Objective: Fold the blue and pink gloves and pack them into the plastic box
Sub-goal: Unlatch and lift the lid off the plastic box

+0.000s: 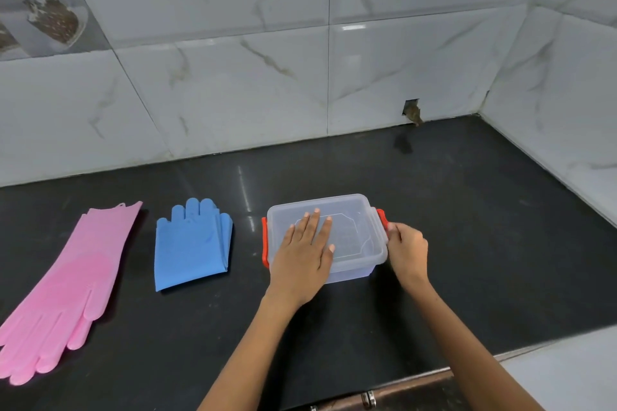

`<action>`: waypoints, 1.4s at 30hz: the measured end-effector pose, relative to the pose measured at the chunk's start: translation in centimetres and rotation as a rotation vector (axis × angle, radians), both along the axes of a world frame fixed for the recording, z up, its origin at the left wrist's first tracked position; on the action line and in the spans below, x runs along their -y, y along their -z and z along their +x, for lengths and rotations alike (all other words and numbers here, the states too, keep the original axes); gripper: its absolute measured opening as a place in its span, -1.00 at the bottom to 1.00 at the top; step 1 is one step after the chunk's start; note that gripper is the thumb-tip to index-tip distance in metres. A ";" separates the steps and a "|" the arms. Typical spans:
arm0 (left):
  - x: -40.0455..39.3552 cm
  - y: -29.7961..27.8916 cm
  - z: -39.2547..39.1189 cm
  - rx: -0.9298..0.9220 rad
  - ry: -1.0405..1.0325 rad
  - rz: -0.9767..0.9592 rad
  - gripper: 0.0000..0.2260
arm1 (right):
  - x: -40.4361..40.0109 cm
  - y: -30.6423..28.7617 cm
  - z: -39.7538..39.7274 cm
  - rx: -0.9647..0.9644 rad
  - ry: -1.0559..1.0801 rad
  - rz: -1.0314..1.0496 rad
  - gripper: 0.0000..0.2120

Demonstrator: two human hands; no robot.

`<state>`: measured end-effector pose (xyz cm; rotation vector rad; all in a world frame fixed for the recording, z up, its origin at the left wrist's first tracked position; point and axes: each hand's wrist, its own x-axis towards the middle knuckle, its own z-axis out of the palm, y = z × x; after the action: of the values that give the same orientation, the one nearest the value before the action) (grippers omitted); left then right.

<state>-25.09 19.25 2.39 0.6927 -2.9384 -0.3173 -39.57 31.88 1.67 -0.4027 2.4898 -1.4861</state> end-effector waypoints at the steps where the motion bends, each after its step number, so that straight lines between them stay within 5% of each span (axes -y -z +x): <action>1: 0.0 0.0 0.0 -0.002 0.003 -0.002 -0.52 | -0.4 0.1 0.0 0.030 -0.002 0.015 -0.67; 4: -0.1 -0.1 -0.1 -0.012 0.009 -0.004 -0.52 | -0.4 -0.7 0.7 -0.047 -0.044 0.061 -0.71; 7: -0.2 0.0 -0.1 -0.022 0.008 0.002 -0.52 | 1.7 -1.9 1.9 -0.496 -0.216 0.313 -0.64; 9: -0.2 0.0 0.0 -0.023 0.010 -0.001 -0.52 | 3.8 -2.4 2.6 -0.619 -0.421 0.429 -0.59; 18: 2.4 -0.6 1.7 -0.092 -0.180 -0.118 -0.55 | 6.6 -0.3 2.2 -0.655 -0.556 0.644 -0.52; 24: 5.1 0.0 3.0 -0.217 -0.384 0.383 -0.53 | 6.6 -0.2 2.1 -0.651 -0.565 0.683 -0.52; 30: 5.2 0.7 3.1 -0.420 -0.389 0.386 -0.62 | 6.6 -0.2 2.0 -0.655 -0.570 0.695 -0.51; 36: 6.2 2.6 5.6 -0.340 -0.452 0.485 -0.57 | 6.5 -0.2 2.1 -0.664 -0.582 0.683 -0.50; 39: 6.5 2.6 7.1 -0.375 -0.282 0.634 -0.45 | 6.6 -0.3 2.2 -0.669 -0.581 0.688 -0.51; 42: 7.2 1.8 7.5 -0.311 -0.159 0.831 -0.05 | 6.4 -0.6 2.5 -0.668 -0.567 0.678 -0.52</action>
<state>-17.55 12.10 0.58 0.8379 -2.3601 -1.5065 -37.07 25.45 2.29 -1.4737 2.7558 -0.2655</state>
